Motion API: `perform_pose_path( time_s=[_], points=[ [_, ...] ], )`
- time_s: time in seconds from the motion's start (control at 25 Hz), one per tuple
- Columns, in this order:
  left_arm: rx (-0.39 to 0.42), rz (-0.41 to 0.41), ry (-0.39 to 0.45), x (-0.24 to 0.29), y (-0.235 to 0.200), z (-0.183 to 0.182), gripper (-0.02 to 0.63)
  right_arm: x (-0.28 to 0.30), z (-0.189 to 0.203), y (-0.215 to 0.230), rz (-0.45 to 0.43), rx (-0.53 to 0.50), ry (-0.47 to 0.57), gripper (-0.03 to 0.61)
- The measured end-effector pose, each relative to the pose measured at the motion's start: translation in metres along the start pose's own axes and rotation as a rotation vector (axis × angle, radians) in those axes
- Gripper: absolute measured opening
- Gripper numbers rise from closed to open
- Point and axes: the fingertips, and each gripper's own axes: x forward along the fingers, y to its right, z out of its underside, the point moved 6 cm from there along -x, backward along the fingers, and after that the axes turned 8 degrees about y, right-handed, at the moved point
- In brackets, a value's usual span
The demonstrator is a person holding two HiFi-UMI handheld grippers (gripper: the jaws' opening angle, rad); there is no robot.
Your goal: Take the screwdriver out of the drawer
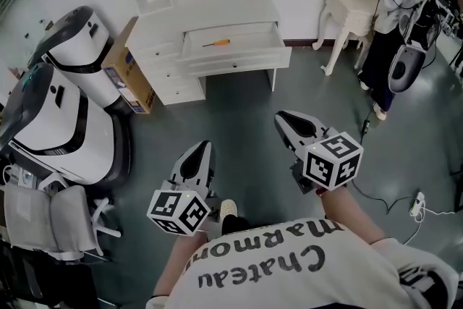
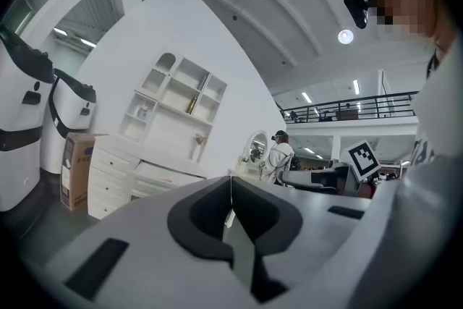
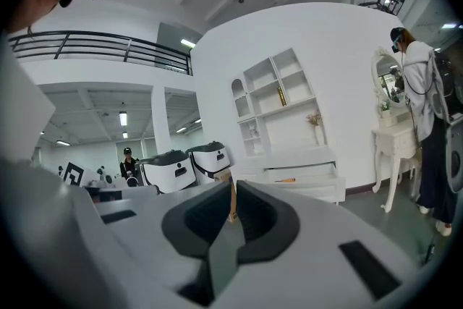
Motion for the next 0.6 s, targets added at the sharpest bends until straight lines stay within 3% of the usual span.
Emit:
perform_pose_path(
  time_s=[0.24, 0.6],
  points=[
    [-0.001, 0.066, 0.022, 0.052, -0.05, -0.031, 0.025, 0.056, -0.014, 0.012, 0.048, 0.001, -0.001, 0.04],
    [0.03, 0.138, 0.017, 0.117, -0.133, -0.076, 0.025, 0.151, -0.038, 0.016, 0.099, -0.007, 0.083, 0.04]
  ],
)
